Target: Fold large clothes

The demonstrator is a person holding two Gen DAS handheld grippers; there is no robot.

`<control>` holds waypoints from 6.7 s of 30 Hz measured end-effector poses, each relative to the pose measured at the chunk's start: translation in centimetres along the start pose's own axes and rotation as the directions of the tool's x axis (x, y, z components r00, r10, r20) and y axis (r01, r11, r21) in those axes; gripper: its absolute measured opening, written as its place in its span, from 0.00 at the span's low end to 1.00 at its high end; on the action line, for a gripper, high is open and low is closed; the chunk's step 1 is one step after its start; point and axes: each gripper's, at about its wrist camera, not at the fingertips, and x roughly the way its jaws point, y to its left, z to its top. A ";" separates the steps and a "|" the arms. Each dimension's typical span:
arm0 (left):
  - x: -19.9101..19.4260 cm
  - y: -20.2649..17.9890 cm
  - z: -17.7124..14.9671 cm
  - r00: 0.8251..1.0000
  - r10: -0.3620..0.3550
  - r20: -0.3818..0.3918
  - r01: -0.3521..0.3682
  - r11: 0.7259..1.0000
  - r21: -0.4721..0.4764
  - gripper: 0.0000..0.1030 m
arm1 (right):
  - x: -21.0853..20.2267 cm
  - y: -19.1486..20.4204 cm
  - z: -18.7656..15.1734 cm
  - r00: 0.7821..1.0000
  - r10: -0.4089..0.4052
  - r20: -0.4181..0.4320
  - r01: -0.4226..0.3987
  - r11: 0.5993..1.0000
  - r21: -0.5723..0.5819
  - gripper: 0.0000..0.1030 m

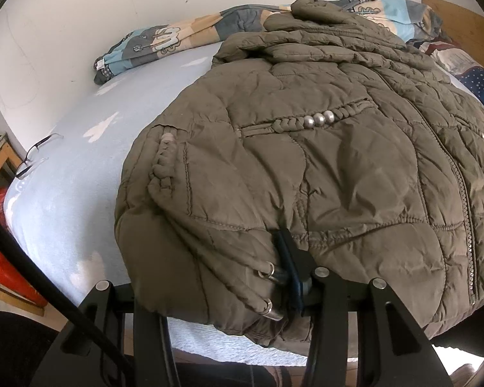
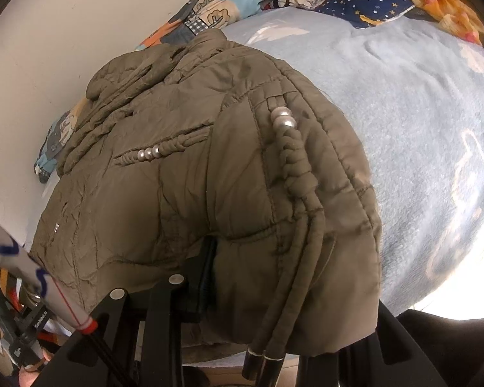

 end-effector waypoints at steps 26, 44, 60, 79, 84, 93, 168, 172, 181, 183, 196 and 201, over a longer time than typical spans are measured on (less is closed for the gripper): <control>0.1 -0.2 0.0 1.000 0.030 0.000 -0.030 0.999 0.019 0.49 | 0.5 0.2 0.5 0.998 -0.005 -0.067 0.007 1.000 0.017 0.44; -0.9 1.0 0.4 1.000 -0.025 0.012 0.025 1.000 -0.007 0.36 | -1.3 0.2 0.2 0.999 0.044 -0.017 -0.044 0.999 -0.002 0.23; -3.9 1.4 1.0 0.991 -0.075 0.111 0.077 0.997 -0.019 0.24 | -5.4 1.6 0.6 0.987 0.102 0.122 -0.095 0.993 -0.064 0.19; -7.0 3.4 4.3 0.966 -0.185 0.183 0.194 0.981 -0.033 0.24 | -8.9 4.1 3.2 0.964 0.163 0.211 -0.131 0.979 -0.157 0.18; -7.7 4.2 6.3 0.957 -0.213 0.196 0.226 0.973 -0.042 0.24 | -10.0 5.0 4.9 0.954 0.188 0.235 -0.146 0.972 -0.184 0.18; -9.6 4.9 12.0 0.941 -0.234 0.245 0.252 0.967 -0.046 0.24 | -11.9 6.9 9.3 0.928 0.238 0.287 -0.182 0.961 -0.206 0.17; 12.9 -8.5 34.7 0.918 -0.381 0.111 0.386 0.922 -0.027 0.71 | 10.2 17.2 27.9 0.996 0.037 0.076 -0.017 0.968 -0.249 0.66; 12.4 -7.9 35.1 0.916 -0.380 0.129 0.387 0.922 -0.028 0.71 | 10.5 19.1 24.8 0.995 0.017 0.094 0.011 0.958 -0.288 0.65; 11.2 -4.9 35.5 0.883 -0.454 0.118 0.463 0.885 -0.057 0.71 | 15.9 22.0 23.3 1.000 -0.004 0.018 0.011 0.911 -0.411 0.62; 11.7 -4.9 35.0 0.874 -0.479 0.083 0.485 0.872 -0.064 0.71 | 17.5 20.7 24.6 0.999 -0.007 0.040 0.022 0.924 -0.381 0.59; 14.9 -7.9 33.3 0.943 -0.332 0.001 0.332 0.943 0.034 0.74 | 14.5 19.8 26.6 0.995 0.004 0.103 0.030 0.946 -0.324 0.46; 15.3 -8.1 33.3 0.948 -0.317 0.005 0.317 0.948 0.022 0.78 | 15.1 20.8 26.1 0.997 0.033 0.066 -0.008 0.939 -0.345 0.48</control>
